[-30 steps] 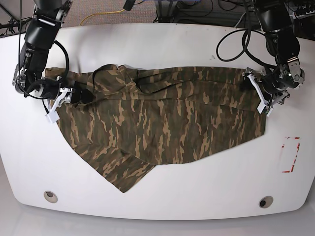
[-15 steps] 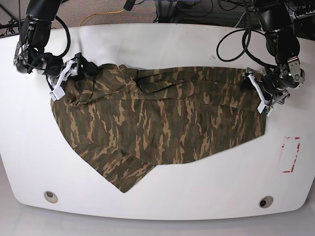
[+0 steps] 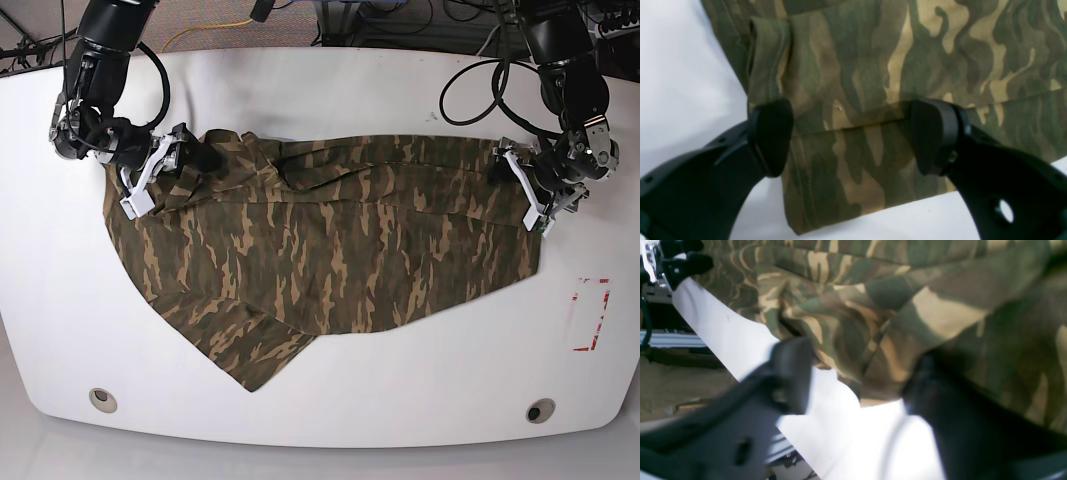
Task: Fold the T-shirt properly
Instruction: 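Drag the right gripper along the shirt edge, bunching the fabric, then pull the shirt edge taut between both grippers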
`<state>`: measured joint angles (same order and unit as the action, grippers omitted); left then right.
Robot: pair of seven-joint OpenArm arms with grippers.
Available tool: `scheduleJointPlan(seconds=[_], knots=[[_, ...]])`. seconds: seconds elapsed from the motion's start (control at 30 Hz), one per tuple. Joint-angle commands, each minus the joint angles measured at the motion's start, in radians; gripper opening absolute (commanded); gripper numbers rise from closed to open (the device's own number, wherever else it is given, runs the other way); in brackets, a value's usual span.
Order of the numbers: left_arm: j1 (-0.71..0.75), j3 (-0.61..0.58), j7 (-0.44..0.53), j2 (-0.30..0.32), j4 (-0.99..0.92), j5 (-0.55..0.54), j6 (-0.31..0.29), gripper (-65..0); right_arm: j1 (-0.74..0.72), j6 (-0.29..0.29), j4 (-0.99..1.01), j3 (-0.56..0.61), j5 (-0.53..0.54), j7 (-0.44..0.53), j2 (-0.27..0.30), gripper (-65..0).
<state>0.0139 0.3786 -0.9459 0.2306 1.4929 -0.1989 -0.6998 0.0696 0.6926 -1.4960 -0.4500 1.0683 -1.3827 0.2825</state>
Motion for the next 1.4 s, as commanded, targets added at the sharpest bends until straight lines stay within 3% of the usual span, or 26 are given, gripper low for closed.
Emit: scheduleJointPlan(seconds=[0.0,0.03,0.07,0.1,0.4,0.53,0.7,1.0,1.37], knots=[[-0.013,0.003,0.006,0.016,0.016,-0.003,0.002,-12.8,-0.012,0.006,-0.042,-0.005,0.034,0.012,0.014,-46.8],[-0.013,0.003,0.006,0.016,0.016,-0.003,0.002,-12.8,-0.009,0.006,-0.051,-0.005,0.045,0.012,0.014,-52.5],[-0.013,0.003,0.006,0.016,0.016,-0.003,0.002,-12.8,0.006,0.006,-0.068,-0.005,0.069,0.012,0.014,-62.6],[-0.013,0.003,0.008,0.016,0.016,-0.003,0.002,-12.8,0.019,0.006,-0.091,-0.005,0.100,0.006,0.021,-65.0],[-0.013,0.004,0.009,0.017,0.012,-0.003,0.002,-12.8,0.105,0.006,-0.182,-0.063,0.379,-0.014,0.110,-61.8],[-0.013,0.001,0.009,0.017,0.010,-0.001,0.002,-12.8,0.103,0.006,-0.179,-0.063,0.415,-0.014,0.149,-61.8],[-0.013,0.003,0.009,0.019,0.010,-0.001,0.002,-12.8,0.071,0.006,-0.133,-0.060,0.415,-0.014,0.176,-61.8],[-0.013,-0.002,0.009,0.019,0.012,-0.001,0.002,-12.8,-0.113,0.006,0.176,-0.025,0.398,-0.014,0.189,-61.8],[-0.012,-0.002,0.008,0.019,0.012,-0.001,0.002,-12.8,-0.333,0.006,0.354,0.115,0.152,-0.007,0.202,-61.8]])
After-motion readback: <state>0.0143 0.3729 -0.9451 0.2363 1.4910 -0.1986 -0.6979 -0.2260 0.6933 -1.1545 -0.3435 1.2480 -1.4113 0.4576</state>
